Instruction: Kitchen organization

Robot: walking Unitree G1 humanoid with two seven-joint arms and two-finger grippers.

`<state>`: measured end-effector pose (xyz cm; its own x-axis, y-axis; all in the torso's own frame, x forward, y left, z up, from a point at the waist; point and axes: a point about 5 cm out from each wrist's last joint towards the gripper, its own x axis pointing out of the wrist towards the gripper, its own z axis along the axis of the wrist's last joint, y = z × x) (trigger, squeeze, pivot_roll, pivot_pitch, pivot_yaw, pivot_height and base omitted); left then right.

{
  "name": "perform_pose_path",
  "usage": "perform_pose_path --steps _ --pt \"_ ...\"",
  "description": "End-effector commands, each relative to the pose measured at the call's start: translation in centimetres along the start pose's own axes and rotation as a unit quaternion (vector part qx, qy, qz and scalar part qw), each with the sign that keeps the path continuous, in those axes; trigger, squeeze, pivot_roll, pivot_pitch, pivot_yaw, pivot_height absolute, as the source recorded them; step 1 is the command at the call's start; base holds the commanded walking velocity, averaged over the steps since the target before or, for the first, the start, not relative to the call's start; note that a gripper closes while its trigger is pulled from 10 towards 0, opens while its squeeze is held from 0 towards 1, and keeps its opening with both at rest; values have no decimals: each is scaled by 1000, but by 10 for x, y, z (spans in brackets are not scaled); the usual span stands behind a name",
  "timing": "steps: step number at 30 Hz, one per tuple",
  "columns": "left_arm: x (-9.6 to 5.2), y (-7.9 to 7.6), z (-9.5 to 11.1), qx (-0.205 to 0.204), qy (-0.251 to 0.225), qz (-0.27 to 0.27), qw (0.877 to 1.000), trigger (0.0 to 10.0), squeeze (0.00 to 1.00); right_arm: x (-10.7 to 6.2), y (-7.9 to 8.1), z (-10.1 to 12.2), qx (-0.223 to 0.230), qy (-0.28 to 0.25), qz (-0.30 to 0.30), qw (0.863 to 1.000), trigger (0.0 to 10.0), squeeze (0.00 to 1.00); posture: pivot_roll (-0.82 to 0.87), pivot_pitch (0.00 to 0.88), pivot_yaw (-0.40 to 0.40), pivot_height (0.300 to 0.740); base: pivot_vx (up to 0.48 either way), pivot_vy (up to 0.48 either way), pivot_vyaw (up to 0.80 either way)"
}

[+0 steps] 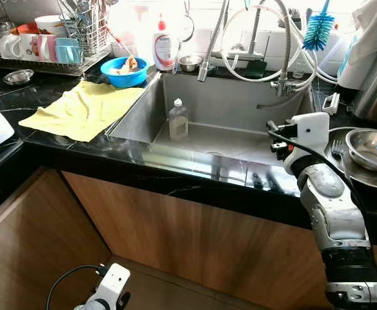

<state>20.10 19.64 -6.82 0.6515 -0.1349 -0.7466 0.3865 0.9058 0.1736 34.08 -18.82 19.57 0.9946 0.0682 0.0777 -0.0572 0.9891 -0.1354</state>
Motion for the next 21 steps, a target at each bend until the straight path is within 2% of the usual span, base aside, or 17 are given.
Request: perform_pose_path --steps 1,4,9,12,16,18,21 --pt "-1 4 -1 10 4 3 1000 10000 0 -2 1 11 -6 -29 -11 999 10000 0 -110 0 32 740 0 0 0" --pt "-1 5 0 9 3 5 1000 10000 0 -11 0 14 -33 -47 -31 998 10000 0 -113 0 33 740 0 0 0" --pt "-1 5 0 9 4 5 1000 10000 0 -27 0 2 -36 -52 -54 997 10000 0 -117 0 35 740 0 0 0" --pt "0 6 2 5 0 11 1000 10000 0 -42 1 -4 -44 -62 -72 995 10000 0 -123 0 40 740 0 0 0" --pt "1 8 6 -3 -10 18 1000 10000 0 -50 2 -5 -52 -71 -81 993 10000 0 -129 0 42 740 0 0 0" --pt "2 11 11 -6 -13 23 1000 10000 0 -58 10 -6 -68 -86 -69 992 10000 0 -131 0 43 740 0 0 0" --pt "3 10 14 1 -16 20 1000 10000 0 -65 18 1 -67 -109 -64 990 10000 0 -132 0 45 740 0 0 0"
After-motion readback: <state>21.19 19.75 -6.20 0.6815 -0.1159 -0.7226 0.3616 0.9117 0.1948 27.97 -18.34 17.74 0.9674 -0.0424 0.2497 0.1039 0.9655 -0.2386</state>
